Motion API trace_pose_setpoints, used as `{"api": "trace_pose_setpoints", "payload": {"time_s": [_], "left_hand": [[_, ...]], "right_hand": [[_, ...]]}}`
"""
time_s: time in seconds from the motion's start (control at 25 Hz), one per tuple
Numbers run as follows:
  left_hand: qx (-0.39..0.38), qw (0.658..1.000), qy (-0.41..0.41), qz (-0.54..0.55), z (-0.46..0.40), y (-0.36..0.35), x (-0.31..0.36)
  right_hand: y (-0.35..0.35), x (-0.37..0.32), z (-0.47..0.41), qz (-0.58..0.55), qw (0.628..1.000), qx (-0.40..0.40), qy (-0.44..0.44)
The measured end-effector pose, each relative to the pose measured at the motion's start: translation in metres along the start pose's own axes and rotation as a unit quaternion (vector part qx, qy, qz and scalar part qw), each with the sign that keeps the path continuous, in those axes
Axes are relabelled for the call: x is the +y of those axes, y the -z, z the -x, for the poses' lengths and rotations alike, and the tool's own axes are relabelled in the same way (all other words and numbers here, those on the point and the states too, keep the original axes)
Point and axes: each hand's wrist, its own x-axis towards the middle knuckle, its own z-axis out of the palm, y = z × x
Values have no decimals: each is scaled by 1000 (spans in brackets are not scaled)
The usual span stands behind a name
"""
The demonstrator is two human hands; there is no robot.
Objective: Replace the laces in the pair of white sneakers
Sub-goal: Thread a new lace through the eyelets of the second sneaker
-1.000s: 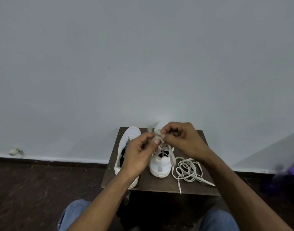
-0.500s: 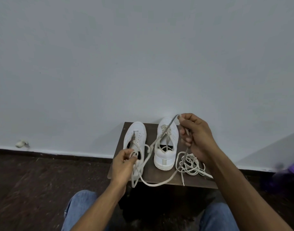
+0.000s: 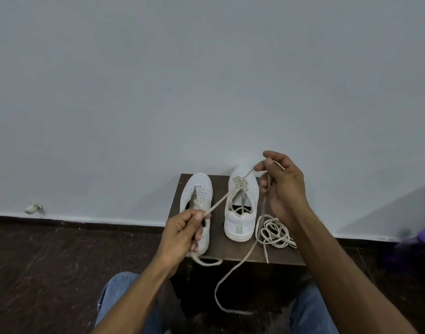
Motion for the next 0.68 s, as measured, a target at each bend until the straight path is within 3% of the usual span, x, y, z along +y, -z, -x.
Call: {"api": "trace_pose_setpoints", "payload": {"time_s": [0.12, 0.32, 0.52, 0.68], "left_hand": [[34, 999, 11, -22, -1, 14, 0], [-14, 995, -53, -87, -21, -4, 30], [58, 989, -71, -112, -40, 15, 35], [82, 977, -22, -194, -44, 39, -1]], "right_hand": [[9, 28, 7, 48, 996, -26, -65], [-20, 55, 38, 254, 925, -268, -91], [-21, 25, 6, 247, 956, -153, -49], [-27, -36, -20, 110, 984, -136, -18]]}}
